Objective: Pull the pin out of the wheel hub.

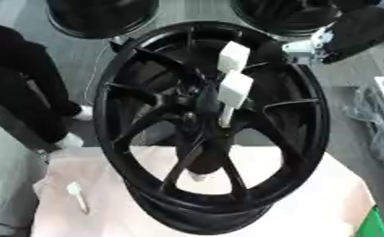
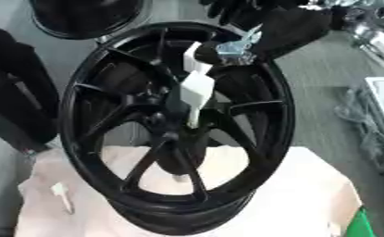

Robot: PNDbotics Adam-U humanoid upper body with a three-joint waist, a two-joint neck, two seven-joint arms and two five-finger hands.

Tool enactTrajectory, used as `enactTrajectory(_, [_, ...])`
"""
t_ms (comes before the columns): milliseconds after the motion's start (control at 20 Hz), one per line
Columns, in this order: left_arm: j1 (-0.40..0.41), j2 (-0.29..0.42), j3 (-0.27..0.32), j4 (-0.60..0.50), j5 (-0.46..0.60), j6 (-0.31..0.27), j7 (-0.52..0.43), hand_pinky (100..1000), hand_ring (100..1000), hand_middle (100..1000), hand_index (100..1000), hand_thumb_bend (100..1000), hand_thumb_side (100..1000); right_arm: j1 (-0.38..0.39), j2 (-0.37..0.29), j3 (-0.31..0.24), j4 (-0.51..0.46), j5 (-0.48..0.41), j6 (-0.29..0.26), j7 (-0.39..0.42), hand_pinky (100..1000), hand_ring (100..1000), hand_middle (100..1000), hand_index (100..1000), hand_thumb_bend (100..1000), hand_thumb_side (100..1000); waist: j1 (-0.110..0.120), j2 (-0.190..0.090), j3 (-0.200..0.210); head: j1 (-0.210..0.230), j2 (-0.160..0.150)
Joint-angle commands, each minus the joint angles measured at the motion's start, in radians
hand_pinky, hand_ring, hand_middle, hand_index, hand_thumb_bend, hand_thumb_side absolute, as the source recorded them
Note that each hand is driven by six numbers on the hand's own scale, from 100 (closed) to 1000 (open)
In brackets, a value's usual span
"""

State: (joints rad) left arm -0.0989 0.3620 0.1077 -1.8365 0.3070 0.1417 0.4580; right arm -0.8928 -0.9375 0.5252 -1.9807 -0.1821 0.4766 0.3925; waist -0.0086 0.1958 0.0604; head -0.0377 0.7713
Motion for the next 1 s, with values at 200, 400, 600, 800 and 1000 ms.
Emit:
enactTrajectory(200, [-0.002, 0.035, -0.001, -0.007, 0.000, 0.003, -0.003, 713, 765, 712, 772, 353, 618, -0.064, -0.021, 0.053, -0.005, 0.056, 0.035, 0.073, 827, 760, 723, 819, 523, 406, 0.001, -0.022, -0.010, 0.002, -0.001])
enactTrajectory(400, [0.000, 0.035, -0.001, -0.006, 0.000, 0.005, -0.002, 713, 765, 712, 772, 352, 620, -0.099, 0.011, 0.082, 0.016, 0.087, 0.048, 0.108, 825, 761, 724, 819, 522, 408, 0.002, -0.022, -0.016, 0.004, -0.001])
enactTrajectory(600, [0.005, 0.035, -0.002, -0.005, 0.001, 0.005, -0.001, 713, 765, 712, 772, 351, 621, -0.131, 0.047, 0.108, 0.042, 0.114, 0.060, 0.140, 822, 758, 721, 817, 521, 408, 0.002, -0.025, -0.020, 0.010, -0.001])
enactTrajectory(800, [0.006, 0.032, -0.004, -0.004, 0.001, 0.005, -0.002, 713, 765, 712, 772, 350, 622, -0.157, 0.095, 0.129, 0.070, 0.133, 0.072, 0.161, 821, 756, 719, 816, 519, 409, 0.002, -0.028, -0.023, 0.015, -0.001])
enactTrajectory(1000, [0.005, 0.028, -0.005, -0.007, -0.002, 0.004, -0.004, 713, 765, 712, 772, 348, 622, -0.163, 0.124, 0.142, 0.107, 0.157, 0.079, 0.166, 819, 755, 717, 814, 517, 411, 0.000, -0.028, -0.024, 0.025, -0.001])
